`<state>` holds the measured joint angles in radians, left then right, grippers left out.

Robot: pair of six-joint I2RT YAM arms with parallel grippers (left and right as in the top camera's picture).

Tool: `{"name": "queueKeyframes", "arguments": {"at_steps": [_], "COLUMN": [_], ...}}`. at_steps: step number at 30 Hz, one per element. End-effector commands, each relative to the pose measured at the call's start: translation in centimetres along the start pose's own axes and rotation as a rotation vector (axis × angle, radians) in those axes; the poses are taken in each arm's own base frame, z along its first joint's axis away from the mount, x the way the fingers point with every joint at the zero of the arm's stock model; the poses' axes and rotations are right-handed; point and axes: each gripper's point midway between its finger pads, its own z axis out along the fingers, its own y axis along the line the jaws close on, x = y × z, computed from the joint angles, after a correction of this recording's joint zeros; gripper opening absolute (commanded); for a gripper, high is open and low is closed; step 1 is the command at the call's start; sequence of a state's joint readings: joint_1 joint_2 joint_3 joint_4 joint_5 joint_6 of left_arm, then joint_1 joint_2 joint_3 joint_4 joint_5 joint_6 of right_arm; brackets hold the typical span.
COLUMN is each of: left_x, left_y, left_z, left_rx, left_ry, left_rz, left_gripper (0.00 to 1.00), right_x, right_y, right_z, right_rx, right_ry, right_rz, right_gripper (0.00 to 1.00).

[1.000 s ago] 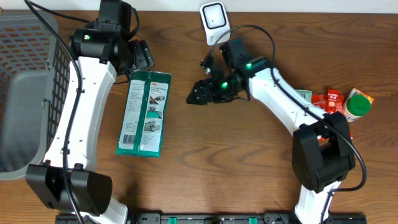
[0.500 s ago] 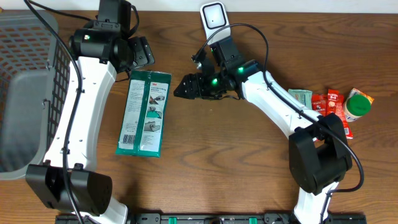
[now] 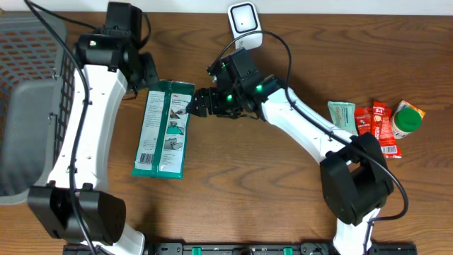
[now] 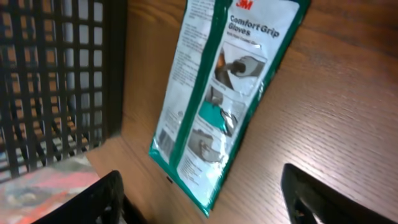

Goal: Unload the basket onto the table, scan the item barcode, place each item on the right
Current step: 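Grasp the green gloves pack edge with the right gripper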

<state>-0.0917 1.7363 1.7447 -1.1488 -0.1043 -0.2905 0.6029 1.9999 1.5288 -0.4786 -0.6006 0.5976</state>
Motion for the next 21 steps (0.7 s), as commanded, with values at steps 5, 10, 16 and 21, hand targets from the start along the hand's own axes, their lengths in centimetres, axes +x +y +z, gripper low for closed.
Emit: {"name": "queueKeyframes", "arguments": {"at_steps": [5,10,16,21], "left_x": [2.3,3.1,4.4,6.2], "left_y": [2.0,3.4,4.8,5.0], "left_z": [3.5,6.3,9.7,12.4], "left_rx": [-0.072,-0.093,-0.112,-0.123], "left_ry": [0.062,0.076,0.096,0.131], "left_rz": [0.014,-0.023,-0.069,-0.064], "left_gripper": [0.15,0.13,0.10,0.08], "right_x": [0.7,1.2,1.3,1.4], "right_y": [-1.8,-3.0,-3.6,-3.4], "right_z": [4.4,6.1,7.6,8.0], "right_rx": [0.006,0.018,0.007,0.002], "right_ry": [0.038,0.061,0.062,0.060], "right_rz": [0.023,0.033,0.021,0.011], "right_gripper": [0.67,0.67,0.67,0.66]}}
